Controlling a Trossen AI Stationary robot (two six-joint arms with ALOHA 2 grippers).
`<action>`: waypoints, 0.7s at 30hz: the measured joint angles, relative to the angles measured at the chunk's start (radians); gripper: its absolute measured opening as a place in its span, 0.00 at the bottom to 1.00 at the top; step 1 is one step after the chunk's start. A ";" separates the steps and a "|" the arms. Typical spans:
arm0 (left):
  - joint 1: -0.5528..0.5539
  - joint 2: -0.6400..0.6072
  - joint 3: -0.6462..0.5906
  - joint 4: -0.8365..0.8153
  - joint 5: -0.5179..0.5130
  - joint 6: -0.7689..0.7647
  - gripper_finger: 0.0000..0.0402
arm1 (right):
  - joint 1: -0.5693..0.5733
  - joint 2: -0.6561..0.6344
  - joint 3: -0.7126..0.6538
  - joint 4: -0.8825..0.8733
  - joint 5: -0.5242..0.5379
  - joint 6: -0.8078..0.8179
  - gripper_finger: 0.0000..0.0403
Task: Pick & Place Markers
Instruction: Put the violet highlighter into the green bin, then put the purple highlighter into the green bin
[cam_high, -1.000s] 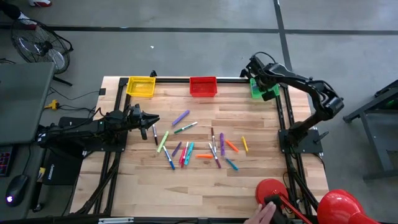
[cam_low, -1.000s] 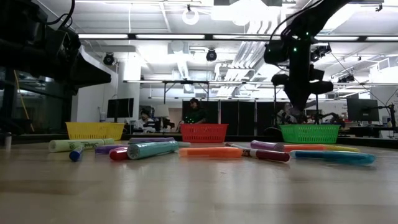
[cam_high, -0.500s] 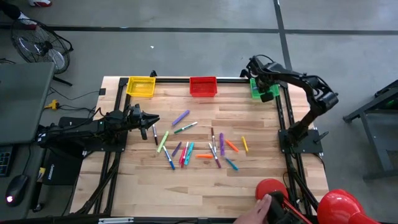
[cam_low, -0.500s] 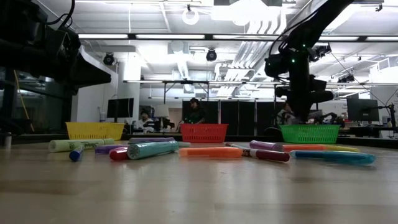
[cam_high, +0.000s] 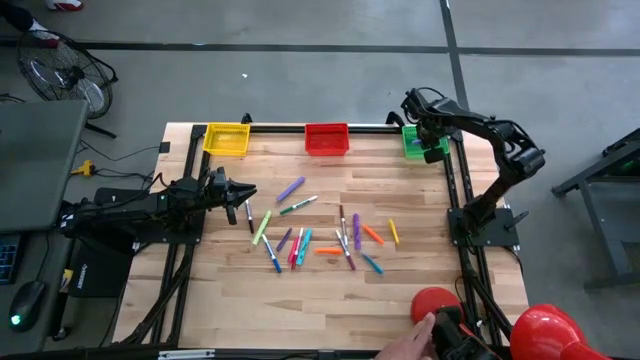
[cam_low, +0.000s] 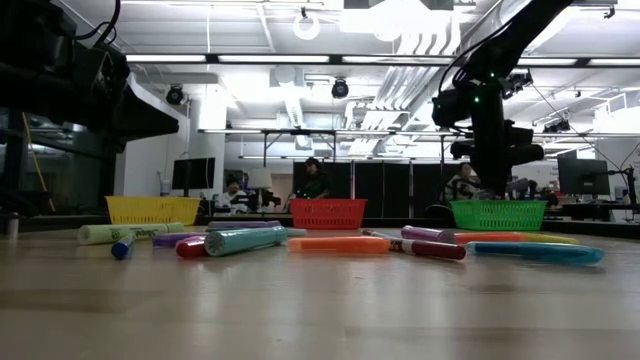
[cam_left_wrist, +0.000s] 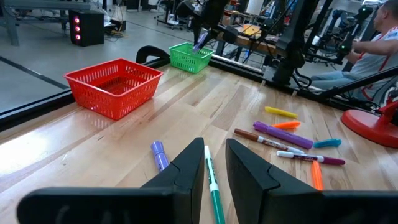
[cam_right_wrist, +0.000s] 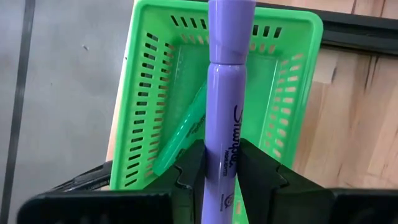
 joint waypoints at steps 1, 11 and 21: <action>0.000 0.000 0.000 0.000 0.000 0.000 0.16 | 0.000 0.000 0.000 0.000 0.000 -0.001 0.17; 0.000 0.000 0.000 0.000 0.000 0.000 0.16 | -0.003 0.002 0.000 0.021 0.008 -0.027 0.27; 0.000 0.000 0.000 0.000 0.000 0.000 0.16 | -0.003 0.003 0.000 0.040 0.008 -0.073 0.38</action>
